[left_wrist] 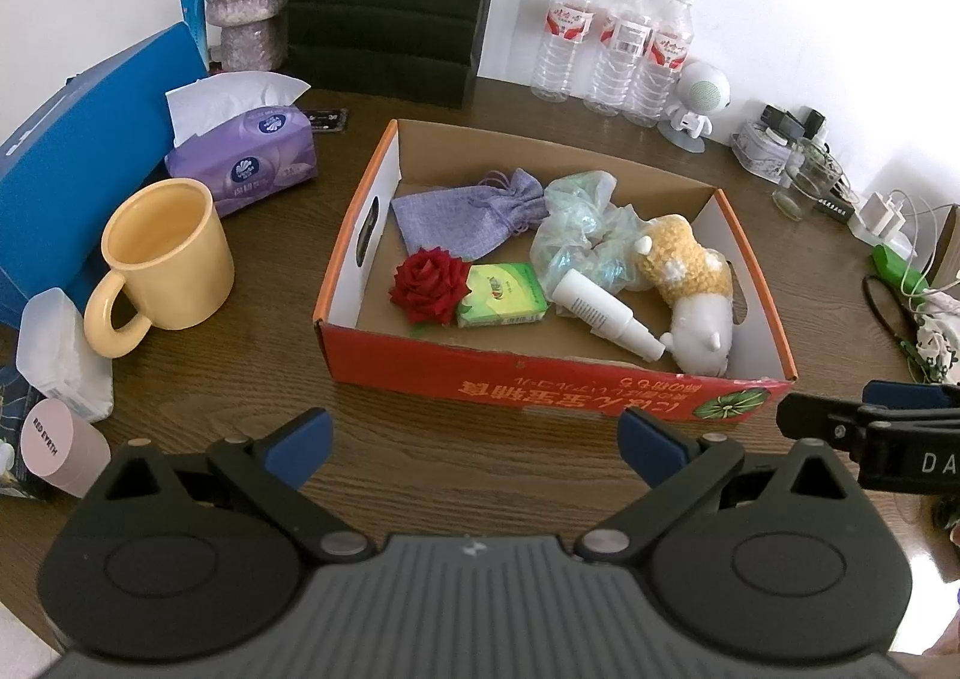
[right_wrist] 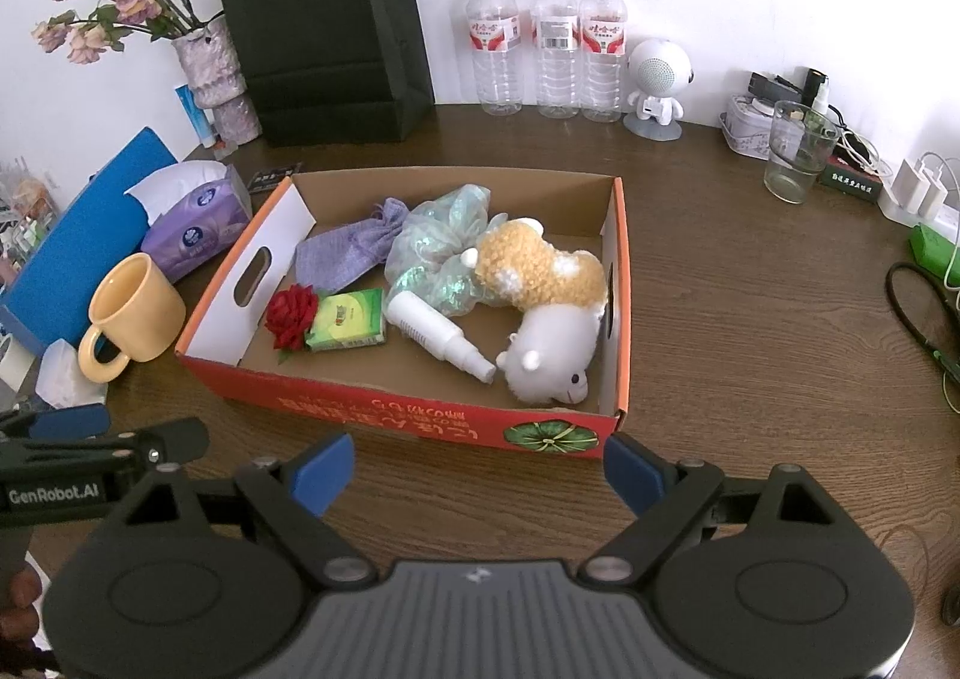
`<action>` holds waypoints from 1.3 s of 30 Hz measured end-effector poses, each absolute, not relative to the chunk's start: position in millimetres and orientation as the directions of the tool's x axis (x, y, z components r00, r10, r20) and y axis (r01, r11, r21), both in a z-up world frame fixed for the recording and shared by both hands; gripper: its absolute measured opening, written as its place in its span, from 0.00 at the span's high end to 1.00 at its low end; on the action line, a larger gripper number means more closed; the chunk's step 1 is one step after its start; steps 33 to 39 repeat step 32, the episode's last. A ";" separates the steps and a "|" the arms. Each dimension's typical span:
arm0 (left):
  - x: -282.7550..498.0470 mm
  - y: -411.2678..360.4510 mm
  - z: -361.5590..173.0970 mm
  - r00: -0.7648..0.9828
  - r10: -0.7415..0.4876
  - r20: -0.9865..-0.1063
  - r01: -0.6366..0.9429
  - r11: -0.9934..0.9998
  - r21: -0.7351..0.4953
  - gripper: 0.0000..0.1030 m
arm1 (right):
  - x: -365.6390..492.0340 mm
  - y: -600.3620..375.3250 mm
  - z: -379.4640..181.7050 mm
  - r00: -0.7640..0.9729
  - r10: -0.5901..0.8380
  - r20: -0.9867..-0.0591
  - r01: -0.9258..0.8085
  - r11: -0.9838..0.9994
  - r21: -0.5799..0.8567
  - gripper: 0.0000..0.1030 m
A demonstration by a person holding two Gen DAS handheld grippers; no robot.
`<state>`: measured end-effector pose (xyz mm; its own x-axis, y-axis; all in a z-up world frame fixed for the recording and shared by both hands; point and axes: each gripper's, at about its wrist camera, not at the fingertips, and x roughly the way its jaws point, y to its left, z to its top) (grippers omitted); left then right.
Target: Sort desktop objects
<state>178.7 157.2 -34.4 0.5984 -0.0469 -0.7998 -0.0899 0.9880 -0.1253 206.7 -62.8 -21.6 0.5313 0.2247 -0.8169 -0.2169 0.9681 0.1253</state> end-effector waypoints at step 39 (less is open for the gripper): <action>177.7 158.5 -34.4 0.610 -0.067 -0.790 -0.086 0.985 -0.149 0.00 | 208.0 -60.6 -24.3 0.523 0.223 -0.823 -0.227 0.967 0.118 0.12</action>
